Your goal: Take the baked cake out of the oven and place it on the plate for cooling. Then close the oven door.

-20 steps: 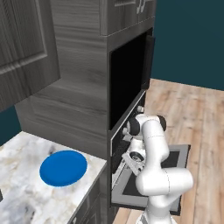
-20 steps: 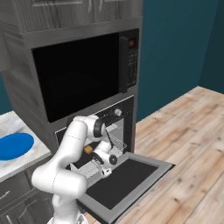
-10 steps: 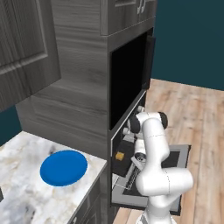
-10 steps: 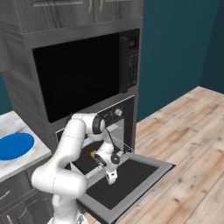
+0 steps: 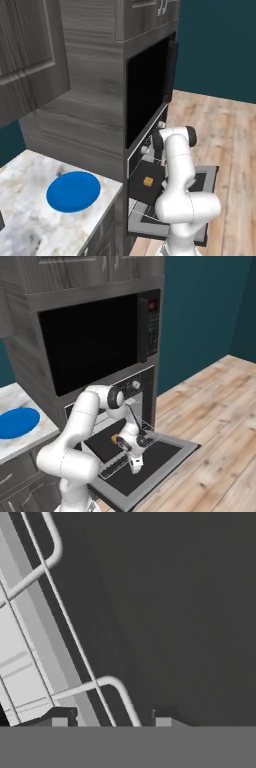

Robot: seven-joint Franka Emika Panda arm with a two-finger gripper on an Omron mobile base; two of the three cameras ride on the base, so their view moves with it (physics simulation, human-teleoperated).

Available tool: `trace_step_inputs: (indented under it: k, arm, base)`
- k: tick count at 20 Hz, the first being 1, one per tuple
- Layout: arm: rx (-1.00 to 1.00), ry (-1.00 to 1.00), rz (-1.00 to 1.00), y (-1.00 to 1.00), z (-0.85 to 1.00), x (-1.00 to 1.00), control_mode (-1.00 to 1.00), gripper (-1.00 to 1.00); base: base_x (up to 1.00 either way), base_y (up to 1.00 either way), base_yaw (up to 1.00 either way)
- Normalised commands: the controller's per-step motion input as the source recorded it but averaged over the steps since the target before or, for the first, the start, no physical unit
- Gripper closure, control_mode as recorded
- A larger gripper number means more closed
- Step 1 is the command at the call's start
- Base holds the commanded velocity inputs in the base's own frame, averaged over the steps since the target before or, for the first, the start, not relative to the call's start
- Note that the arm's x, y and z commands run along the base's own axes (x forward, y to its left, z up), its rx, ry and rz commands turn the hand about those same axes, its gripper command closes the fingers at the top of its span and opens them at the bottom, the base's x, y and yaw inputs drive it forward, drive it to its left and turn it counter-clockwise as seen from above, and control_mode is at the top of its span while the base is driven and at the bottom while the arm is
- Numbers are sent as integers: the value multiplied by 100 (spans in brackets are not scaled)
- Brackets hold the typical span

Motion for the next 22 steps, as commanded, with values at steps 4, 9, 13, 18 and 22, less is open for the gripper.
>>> trace_step_inputs:
  k: [4, 9, 13, 18, 22]
  arm:
    - [-8, 18, -12, -93, -8, -54, -100, -100]
    - [0, 6, -8, -79, 51, -61, -100, -100]
    - [0, 0, -7, -79, 99, -85, -100, -100]
    - [0, 2, -2, -17, 100, -48, -100, -100]
    - [1, 6, 3, 51, 99, -4, -100, -100]
  base:
    - [0, 0, 0]
    - [0, 0, 0]
    - [0, 0, 0]
    - [0, 0, 0]
    - [0, 0, 0]
